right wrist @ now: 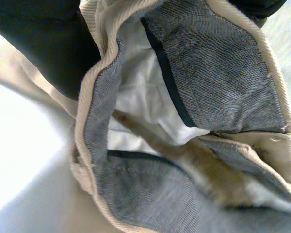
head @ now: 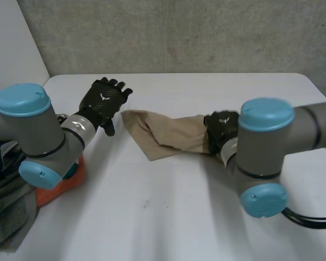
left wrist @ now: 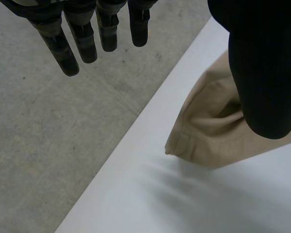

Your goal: Fold the laundry.

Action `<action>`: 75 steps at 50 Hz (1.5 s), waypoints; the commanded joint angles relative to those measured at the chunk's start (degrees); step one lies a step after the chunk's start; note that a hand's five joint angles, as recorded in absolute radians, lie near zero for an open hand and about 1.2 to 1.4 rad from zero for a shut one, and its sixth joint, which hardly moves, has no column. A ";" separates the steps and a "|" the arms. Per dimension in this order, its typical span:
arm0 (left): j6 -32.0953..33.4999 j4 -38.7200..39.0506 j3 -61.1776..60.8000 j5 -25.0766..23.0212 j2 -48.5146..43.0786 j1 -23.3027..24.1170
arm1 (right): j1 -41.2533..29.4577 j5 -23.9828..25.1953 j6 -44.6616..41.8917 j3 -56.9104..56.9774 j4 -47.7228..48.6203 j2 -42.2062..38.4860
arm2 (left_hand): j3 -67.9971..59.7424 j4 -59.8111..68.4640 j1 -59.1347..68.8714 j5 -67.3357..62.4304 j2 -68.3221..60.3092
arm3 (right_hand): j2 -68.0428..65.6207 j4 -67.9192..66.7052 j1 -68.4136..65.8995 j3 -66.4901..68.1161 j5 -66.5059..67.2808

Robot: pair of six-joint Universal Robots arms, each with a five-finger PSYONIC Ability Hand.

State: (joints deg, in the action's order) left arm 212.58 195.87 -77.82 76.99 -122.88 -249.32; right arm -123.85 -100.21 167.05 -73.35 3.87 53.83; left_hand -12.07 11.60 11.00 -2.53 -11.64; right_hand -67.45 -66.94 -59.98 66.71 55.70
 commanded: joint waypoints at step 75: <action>4.59 22.27 33.52 23.02 2.65 8.68 | 10.12 15.22 -21.16 23.25 36.64 3.21 | -67.93 68.40 69.00 -67.47 -68.36 | -12.55 -13.06 -20.02 13.29 14.30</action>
State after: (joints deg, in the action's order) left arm 216.75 206.23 -49.92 96.35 -121.03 -240.79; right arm -113.56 -89.47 144.11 -51.85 21.72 56.99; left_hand -68.28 68.85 66.90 -55.20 -68.62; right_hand -67.58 -68.15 -60.50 67.88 56.51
